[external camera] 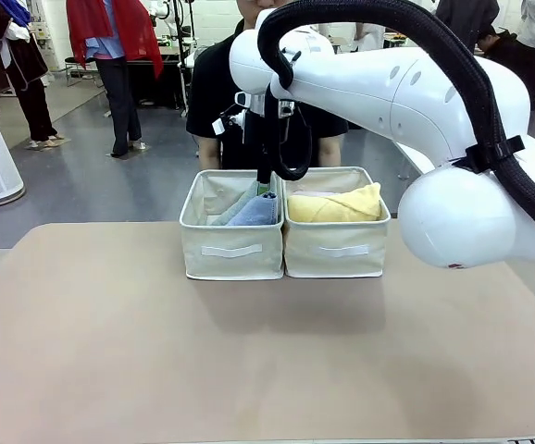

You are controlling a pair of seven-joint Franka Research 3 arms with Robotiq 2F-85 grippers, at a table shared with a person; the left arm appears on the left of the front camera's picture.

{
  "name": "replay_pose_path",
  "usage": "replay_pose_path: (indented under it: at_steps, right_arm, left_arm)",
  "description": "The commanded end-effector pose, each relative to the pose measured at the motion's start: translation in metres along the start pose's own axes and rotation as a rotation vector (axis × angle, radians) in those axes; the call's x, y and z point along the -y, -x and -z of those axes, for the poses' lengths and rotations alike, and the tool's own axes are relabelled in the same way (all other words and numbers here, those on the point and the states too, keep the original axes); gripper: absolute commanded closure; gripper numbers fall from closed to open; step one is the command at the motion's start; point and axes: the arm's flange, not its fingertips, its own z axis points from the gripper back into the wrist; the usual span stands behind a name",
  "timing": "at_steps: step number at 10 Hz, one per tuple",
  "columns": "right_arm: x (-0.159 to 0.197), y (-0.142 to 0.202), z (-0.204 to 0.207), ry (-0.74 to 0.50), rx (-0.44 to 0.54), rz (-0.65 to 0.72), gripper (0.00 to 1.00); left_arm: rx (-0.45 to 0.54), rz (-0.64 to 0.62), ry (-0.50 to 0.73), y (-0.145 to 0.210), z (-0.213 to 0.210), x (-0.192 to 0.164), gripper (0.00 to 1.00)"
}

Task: Sort the towels based on their folding style.
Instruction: Pick up another triangle-folded towel from the table and place it in the left Fabric basket.

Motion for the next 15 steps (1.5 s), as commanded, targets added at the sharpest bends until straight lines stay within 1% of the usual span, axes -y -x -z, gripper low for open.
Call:
replay_pose_path:
  at_steps: [1,3,5,6,7,9,11,13,15]
  right_arm:
    - [0.018,-0.015,-0.01,-0.012,0.008,0.007,0.0]
    - [0.015,-0.015,-0.018,-0.008,0.028,0.003,0.0]
    - [0.001,-0.012,-0.052,0.038,0.077,-0.01,0.0]
    - [-0.01,-0.005,-0.072,0.055,0.09,0.003,0.0]
    - [-0.025,0.009,-0.091,0.067,0.103,0.01,0.0]
    - [-0.051,0.051,-0.115,0.058,0.154,0.037,0.0]
    - [-0.083,0.102,-0.128,0.073,0.188,0.078,0.0]
    - [-0.117,0.15,-0.133,0.093,0.187,0.113,0.0]
    - [-0.145,0.196,-0.132,0.11,0.18,0.212,0.0]
  left_arm:
    - [-0.017,-0.006,-0.011,-0.001,-0.001,0.001,0.0]
    - [-0.017,-0.006,-0.011,-0.001,-0.001,0.001,0.0]
    - [-0.017,-0.006,-0.011,-0.001,-0.001,0.001,0.0]
    - [-0.017,-0.006,-0.011,-0.001,-0.001,0.001,0.0]
    - [-0.017,-0.006,-0.011,-0.001,-0.001,0.001,0.0]
    - [-0.017,-0.006,-0.011,-0.001,-0.001,0.001,0.0]
    - [-0.017,-0.006,-0.011,-0.001,-0.001,0.001,0.0]
    - [-0.017,-0.006,-0.011,-0.001,-0.001,0.001,0.0]
    - [-0.017,-0.006,-0.011,-0.001,-0.001,0.001,0.0]
